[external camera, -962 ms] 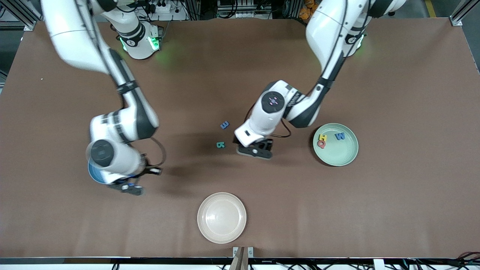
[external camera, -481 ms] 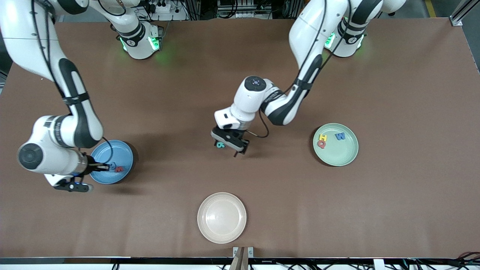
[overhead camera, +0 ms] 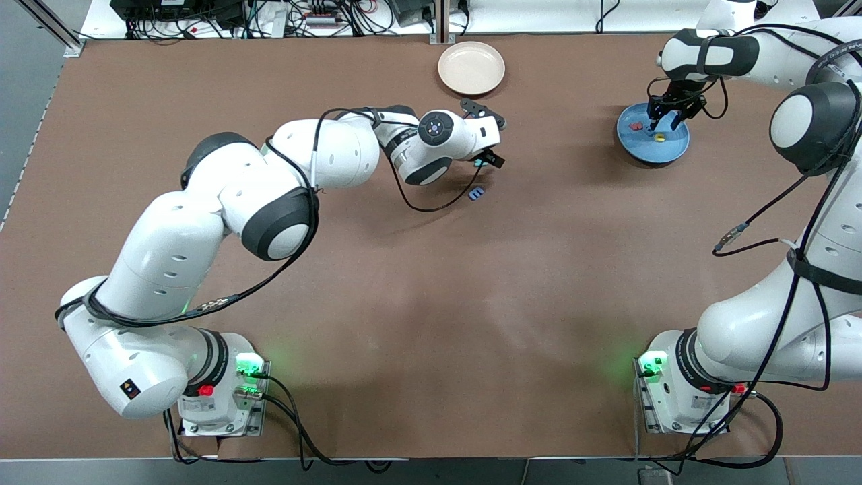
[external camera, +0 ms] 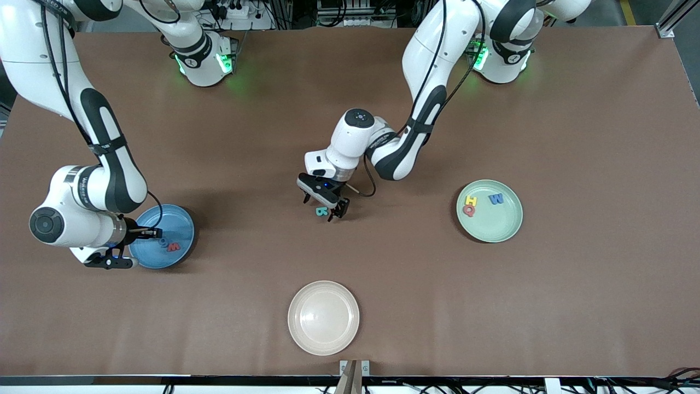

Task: Sort upper and lower case letters into plates
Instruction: 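Carry the yellow c to the blue plate while the left gripper grasps R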

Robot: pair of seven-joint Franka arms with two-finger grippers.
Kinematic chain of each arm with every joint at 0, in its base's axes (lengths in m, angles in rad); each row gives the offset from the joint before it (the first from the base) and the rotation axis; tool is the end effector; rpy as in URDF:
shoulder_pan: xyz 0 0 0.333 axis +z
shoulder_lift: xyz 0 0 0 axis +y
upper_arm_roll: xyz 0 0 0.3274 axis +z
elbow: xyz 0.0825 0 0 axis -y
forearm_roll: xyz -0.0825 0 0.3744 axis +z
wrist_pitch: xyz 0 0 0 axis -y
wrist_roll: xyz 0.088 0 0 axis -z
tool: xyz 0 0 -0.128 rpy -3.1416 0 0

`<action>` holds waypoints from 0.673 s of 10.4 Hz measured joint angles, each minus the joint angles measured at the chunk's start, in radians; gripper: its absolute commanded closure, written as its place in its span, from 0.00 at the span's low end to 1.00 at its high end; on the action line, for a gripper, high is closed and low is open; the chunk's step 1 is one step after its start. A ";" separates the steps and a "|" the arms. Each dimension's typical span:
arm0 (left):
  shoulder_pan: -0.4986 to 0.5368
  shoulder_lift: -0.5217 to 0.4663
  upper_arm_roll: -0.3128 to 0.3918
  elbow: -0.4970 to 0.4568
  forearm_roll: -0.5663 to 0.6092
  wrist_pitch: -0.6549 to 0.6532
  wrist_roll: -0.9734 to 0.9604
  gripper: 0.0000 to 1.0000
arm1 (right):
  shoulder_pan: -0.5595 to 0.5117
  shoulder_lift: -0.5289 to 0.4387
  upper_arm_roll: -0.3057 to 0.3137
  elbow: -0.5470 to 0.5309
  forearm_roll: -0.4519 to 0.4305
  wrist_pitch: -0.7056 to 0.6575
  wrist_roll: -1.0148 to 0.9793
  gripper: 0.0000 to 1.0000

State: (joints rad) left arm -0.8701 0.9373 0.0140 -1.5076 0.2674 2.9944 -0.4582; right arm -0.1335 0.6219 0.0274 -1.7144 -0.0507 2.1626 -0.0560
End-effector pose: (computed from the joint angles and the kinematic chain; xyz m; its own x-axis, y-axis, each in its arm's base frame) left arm 0.4802 -0.5845 0.1612 0.6819 -0.5089 0.5253 -0.6253 -0.7782 0.0579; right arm 0.6454 -0.0730 0.2100 0.9846 -0.0225 -0.1736 -0.0209 -0.9997 0.0109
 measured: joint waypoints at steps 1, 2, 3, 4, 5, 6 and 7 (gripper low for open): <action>0.000 0.011 0.004 0.000 0.039 0.000 0.001 0.00 | -0.005 -0.003 0.000 0.000 0.000 0.000 -0.013 0.00; 0.001 0.024 0.006 0.000 0.070 0.000 0.001 0.02 | -0.008 -0.006 0.000 0.000 0.000 0.000 -0.017 0.00; 0.002 0.036 0.007 0.003 0.085 0.010 0.001 0.17 | -0.008 -0.008 0.000 0.000 0.000 0.000 -0.018 0.00; 0.002 0.037 0.008 0.004 0.091 0.013 0.001 0.28 | -0.008 -0.009 0.000 0.000 0.000 0.001 -0.018 0.00; 0.002 0.037 0.009 0.006 0.093 0.013 0.001 0.37 | -0.008 -0.009 0.000 0.000 0.000 0.003 -0.018 0.00; 0.002 0.037 0.012 0.009 0.093 0.013 0.001 0.46 | -0.008 -0.009 0.000 0.000 0.000 0.006 -0.018 0.00; 0.002 0.037 0.014 0.010 0.093 0.013 0.001 0.50 | -0.008 -0.010 0.000 0.002 0.000 0.009 -0.018 0.00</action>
State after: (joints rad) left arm -0.8680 0.9743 0.0275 -1.4974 0.3608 3.0072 -0.4576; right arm -0.1415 0.6123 0.0273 -1.7123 -0.0507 2.1717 -0.0743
